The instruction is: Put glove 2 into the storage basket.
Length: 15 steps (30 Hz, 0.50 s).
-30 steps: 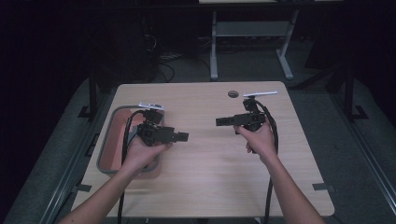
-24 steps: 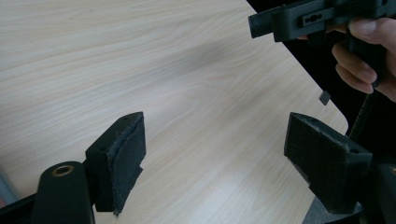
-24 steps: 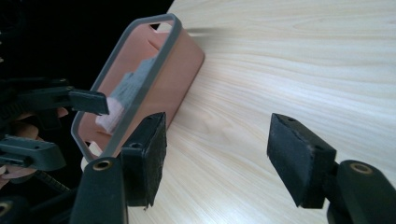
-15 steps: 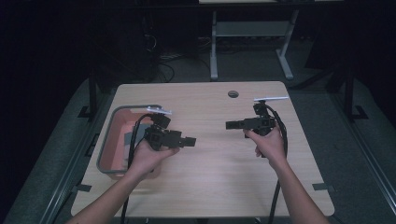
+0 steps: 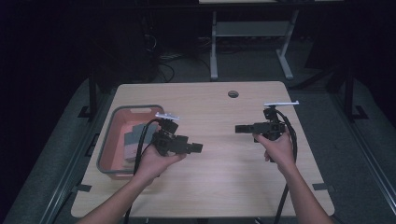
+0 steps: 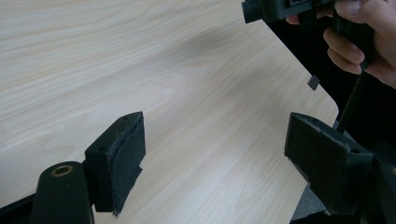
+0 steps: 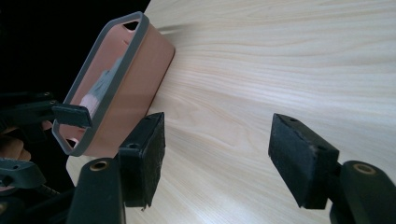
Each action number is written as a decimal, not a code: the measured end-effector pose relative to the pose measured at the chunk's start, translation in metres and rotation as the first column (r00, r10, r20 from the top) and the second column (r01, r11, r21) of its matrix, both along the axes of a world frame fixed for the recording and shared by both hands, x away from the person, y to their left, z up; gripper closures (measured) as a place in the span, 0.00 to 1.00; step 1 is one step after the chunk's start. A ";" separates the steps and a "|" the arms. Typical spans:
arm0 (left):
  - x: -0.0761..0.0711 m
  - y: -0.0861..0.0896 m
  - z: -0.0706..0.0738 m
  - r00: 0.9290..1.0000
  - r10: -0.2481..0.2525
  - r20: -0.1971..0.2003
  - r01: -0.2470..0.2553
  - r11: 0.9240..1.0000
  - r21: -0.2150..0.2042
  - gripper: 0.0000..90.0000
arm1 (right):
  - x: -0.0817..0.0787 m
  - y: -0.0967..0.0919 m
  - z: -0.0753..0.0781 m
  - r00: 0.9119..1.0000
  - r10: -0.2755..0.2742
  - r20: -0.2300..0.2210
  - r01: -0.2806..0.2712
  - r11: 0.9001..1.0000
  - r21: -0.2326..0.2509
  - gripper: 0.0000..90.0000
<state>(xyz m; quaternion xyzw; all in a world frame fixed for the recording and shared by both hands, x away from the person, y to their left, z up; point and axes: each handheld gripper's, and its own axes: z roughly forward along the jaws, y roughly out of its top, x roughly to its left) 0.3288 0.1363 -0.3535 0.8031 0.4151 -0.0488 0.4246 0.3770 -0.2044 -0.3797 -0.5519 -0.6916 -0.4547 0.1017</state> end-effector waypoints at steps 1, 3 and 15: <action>0.000 -0.001 -0.001 1.000 -0.002 -0.001 0.002 1.000 0.001 0.23 | -0.001 -0.002 -0.001 1.000 -0.001 0.002 0.001 1.000 -0.002 0.40; -0.002 -0.003 -0.002 1.000 -0.003 -0.002 0.003 1.000 -0.002 0.23 | -0.002 -0.005 -0.002 1.000 -0.006 0.000 0.006 1.000 -0.007 0.40; -0.010 -0.014 -0.012 1.000 -0.024 -0.002 0.024 1.000 -0.007 0.22 | -0.012 -0.021 -0.011 1.000 -0.028 -0.011 0.028 1.000 0.008 0.40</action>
